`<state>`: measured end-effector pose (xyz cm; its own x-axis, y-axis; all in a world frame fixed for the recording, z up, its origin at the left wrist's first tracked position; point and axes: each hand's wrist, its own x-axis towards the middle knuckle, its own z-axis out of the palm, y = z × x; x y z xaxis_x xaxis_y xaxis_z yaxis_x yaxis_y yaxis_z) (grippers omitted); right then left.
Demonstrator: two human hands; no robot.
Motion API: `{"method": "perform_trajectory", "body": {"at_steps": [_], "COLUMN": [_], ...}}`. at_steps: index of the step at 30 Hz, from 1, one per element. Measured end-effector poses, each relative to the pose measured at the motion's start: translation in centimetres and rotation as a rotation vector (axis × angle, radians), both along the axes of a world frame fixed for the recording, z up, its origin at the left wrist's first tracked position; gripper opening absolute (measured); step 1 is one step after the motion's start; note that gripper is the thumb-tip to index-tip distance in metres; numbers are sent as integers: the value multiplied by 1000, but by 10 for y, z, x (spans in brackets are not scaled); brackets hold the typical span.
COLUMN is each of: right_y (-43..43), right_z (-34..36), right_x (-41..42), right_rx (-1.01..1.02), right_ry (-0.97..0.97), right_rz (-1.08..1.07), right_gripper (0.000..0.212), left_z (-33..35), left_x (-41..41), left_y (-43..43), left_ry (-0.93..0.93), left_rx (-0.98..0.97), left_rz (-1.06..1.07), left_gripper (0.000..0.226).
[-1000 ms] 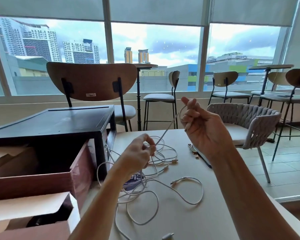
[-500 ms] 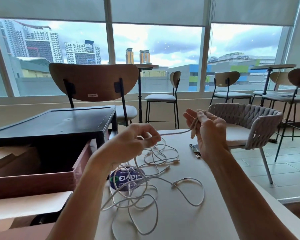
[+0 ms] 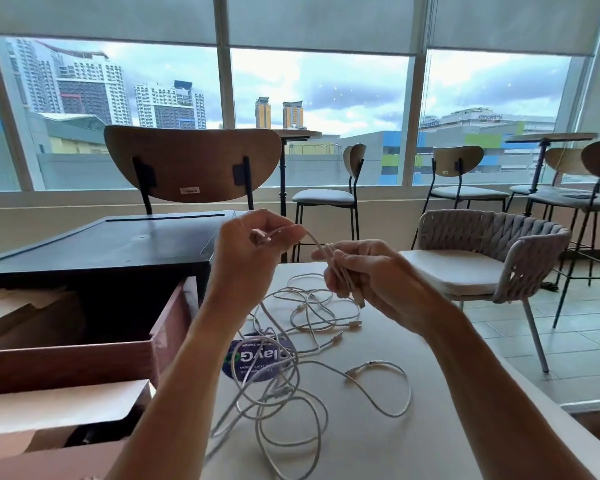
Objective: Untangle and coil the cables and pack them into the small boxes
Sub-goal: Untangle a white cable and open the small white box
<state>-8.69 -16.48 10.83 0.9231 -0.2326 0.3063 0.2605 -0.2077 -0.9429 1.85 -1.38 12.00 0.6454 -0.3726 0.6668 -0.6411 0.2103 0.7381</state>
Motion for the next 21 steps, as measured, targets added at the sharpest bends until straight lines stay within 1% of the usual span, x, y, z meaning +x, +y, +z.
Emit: {"method": "perform_trajectory", "body": {"at_steps": [4, 7, 10, 13, 16, 19, 21], "right_y": [0, -1, -3, -6, -7, -7, -8], "right_z": [4, 3, 2, 1, 1, -2, -4], "right_x": [-4, -4, -7, -11, -8, -3, 0], "right_rx": [73, 75, 107, 140, 223, 342, 383], "right_ry": [1, -9, -22, -55, -93, -126, -141], "right_rz": [105, 178, 282, 339, 305, 307, 328], "right_gripper": [33, 36, 38, 34, 29, 26, 26], "left_z": [-3, -6, -9, -12, -17, -20, -22], "left_x": [1, 4, 4, 6, 13, 19, 24], "left_y": [-2, -3, -5, -7, -9, -10, -10], "left_ry": [-26, -64, -76, -72, -27, 17, 49], "left_rx": [-74, -96, -95, -67, -23, 25, 44], "left_rz": [55, 86, 127, 167, 172, 168, 149], "left_gripper": [16, 27, 39, 47, 43, 29, 22]}}
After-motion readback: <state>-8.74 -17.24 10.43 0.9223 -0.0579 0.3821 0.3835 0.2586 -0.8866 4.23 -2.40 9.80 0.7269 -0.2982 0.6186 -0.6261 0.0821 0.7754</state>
